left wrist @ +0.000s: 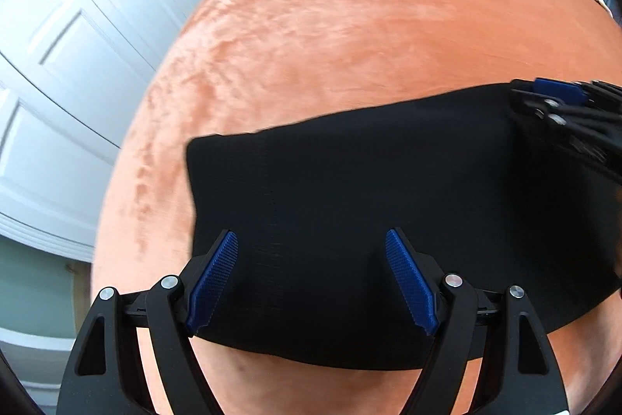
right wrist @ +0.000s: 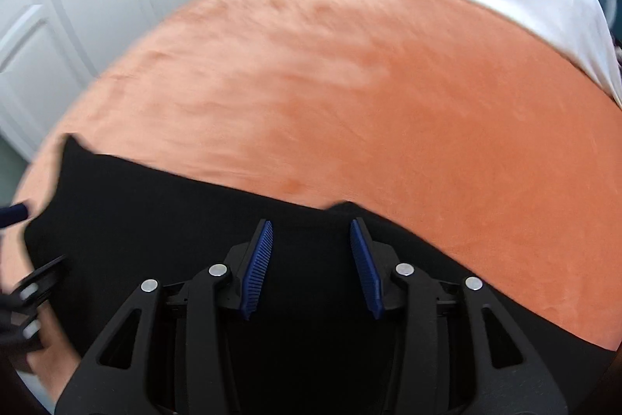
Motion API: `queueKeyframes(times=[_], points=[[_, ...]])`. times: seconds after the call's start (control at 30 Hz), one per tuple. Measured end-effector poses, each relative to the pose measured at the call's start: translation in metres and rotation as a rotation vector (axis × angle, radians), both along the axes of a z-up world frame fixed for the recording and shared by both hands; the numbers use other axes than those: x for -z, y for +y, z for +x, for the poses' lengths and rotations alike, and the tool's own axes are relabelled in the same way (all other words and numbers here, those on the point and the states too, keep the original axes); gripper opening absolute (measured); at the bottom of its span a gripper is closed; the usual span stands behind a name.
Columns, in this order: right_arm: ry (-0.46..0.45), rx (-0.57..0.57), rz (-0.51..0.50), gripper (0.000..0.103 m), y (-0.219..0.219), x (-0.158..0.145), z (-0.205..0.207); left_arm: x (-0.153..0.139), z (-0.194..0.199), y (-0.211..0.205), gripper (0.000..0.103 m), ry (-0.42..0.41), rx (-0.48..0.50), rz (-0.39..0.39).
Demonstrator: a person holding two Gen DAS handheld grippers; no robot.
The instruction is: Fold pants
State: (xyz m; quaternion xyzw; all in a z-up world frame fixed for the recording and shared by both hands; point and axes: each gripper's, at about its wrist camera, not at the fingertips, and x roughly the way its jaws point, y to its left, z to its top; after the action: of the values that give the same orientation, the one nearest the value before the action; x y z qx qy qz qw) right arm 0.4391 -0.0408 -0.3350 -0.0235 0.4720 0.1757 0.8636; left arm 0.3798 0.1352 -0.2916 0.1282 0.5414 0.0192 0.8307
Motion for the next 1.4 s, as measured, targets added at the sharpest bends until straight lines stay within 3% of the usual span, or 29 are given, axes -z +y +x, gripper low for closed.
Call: queueKeyframes(times=[0.1,0.2,0.3,0.4,0.47,0.57,0.7,0.77,0.83,0.9,0.97,1.03,1.13,1.23,1.37,1.4], points=[[0.058,-0.084,-0.033,0.04,0.03,0.016,0.003,-0.002,-0.002,0.013,0.076,-0.04,-0.009,0.055],[0.064,-0.042,-0.048,0.043,0.046,0.034,0.029,-0.003,-0.003,0.02,0.076,-0.061,-0.039,0.103],[0.06,0.028,-0.069,0.044,0.058,0.038,0.057,-0.002,0.003,0.037,0.076,-0.053,-0.07,0.104],[0.041,0.052,0.035,0.044,0.066,0.016,0.048,0.001,0.01,0.063,0.076,-0.013,-0.107,0.076],[0.001,-0.026,0.086,0.044,0.085,-0.004,0.024,0.004,0.016,0.083,0.076,0.027,-0.135,0.022],[0.073,-0.169,0.116,0.044,0.126,0.003,0.007,0.008,0.021,0.108,0.076,0.067,-0.188,-0.026],[0.051,-0.235,-0.05,0.054,0.191,0.032,0.021,0.007,0.021,0.133,0.076,0.07,-0.235,-0.013],[0.05,-0.202,-0.035,0.06,0.197,0.037,0.042,0.006,0.02,0.144,0.076,0.071,-0.256,0.003],[0.075,-0.169,0.011,0.071,0.189,0.038,0.054,0.0,0.015,0.146,0.076,0.051,-0.264,0.042],[0.111,-0.142,0.075,0.069,0.175,0.032,0.059,-0.006,0.011,0.143,0.076,0.012,-0.264,0.1],[0.073,-0.104,0.16,0.064,0.152,0.013,0.041,-0.016,0.003,0.133,0.076,-0.049,-0.243,0.16],[0.007,-0.024,0.206,0.064,0.108,-0.005,0.013,-0.025,-0.006,0.12,0.079,-0.09,-0.21,0.168],[-0.029,0.12,0.177,0.065,0.031,-0.011,-0.026,-0.028,-0.018,0.102,0.082,-0.095,-0.177,0.086],[-0.005,0.253,0.129,0.065,-0.045,-0.005,-0.059,-0.019,-0.022,0.07,0.082,-0.062,-0.124,-0.002],[0.053,0.272,0.007,0.06,-0.097,0.017,-0.077,0.005,-0.018,0.02,0.082,-0.015,-0.08,-0.004],[0.104,0.288,-0.045,0.049,-0.115,0.033,-0.08,0.015,-0.017,0.005,0.082,0.004,-0.075,0.02]])
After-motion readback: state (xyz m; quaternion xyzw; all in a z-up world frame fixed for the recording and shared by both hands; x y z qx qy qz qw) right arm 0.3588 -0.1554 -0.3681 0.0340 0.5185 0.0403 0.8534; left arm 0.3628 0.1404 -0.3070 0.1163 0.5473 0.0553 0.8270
